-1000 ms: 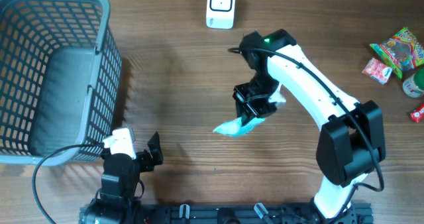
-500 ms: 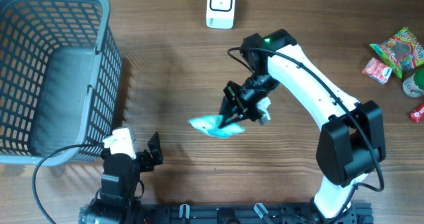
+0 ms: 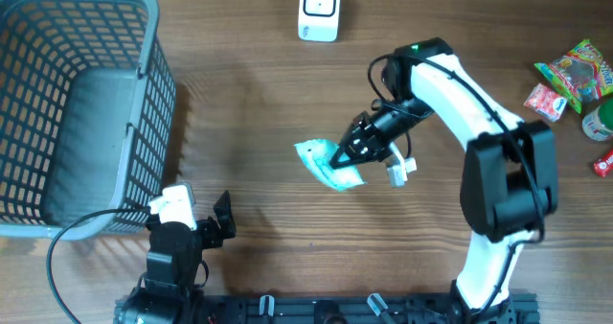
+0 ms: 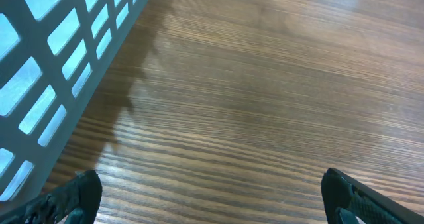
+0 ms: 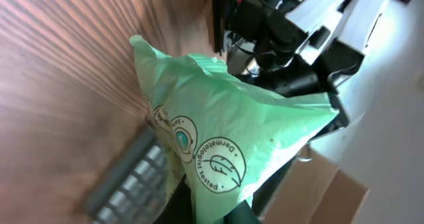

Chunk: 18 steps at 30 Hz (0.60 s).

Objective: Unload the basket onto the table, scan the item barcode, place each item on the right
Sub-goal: 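Lift the wipes pack and rotate it in the right gripper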

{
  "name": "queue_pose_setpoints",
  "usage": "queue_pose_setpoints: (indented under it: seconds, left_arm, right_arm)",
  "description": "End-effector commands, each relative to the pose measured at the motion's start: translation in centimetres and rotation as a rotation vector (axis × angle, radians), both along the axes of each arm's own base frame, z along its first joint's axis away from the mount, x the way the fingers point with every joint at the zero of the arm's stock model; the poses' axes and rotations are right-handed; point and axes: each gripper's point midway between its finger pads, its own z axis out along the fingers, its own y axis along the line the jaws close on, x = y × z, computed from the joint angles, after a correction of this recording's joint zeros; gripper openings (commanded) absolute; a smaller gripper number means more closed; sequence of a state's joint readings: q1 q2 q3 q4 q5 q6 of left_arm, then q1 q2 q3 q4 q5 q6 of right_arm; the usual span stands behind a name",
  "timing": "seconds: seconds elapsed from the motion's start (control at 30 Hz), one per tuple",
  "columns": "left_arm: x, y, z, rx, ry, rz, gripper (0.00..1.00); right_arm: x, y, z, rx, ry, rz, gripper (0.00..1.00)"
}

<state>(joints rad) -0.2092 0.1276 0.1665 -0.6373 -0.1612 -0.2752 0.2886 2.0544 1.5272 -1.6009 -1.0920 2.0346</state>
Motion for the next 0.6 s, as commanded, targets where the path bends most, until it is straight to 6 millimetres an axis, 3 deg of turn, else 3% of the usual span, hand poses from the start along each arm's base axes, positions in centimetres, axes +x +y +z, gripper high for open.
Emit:
queue_pose_setpoints:
  seconds: [0.0,0.23,0.37,0.5,0.57]
  left_arm:
    - [0.0,0.3,-0.2,0.012,0.0,0.009,1.0]
    - [0.0,0.3,-0.2,0.012,0.0,0.009,1.0]
    - [0.0,0.3,-0.2,0.012,0.0,0.009,1.0]
    - [0.0,0.3,-0.2,0.012,0.001,0.009,1.0]
    - [0.0,0.3,-0.2,0.012,0.001,0.009,1.0]
  right_arm:
    - [-0.6,-0.3,-3.0,-0.044,0.174,-0.032,0.04]
    - [-0.6,-0.3,-4.6,-0.041,0.191,-0.016,0.04]
    - [0.2,-0.2,-4.3,0.2,-0.146,0.089,0.04]
    - [2.3,2.0,-0.9,0.672,-0.749,0.108,0.04]
    - [2.2,2.5,0.1,0.74,-0.888,0.151,0.04]
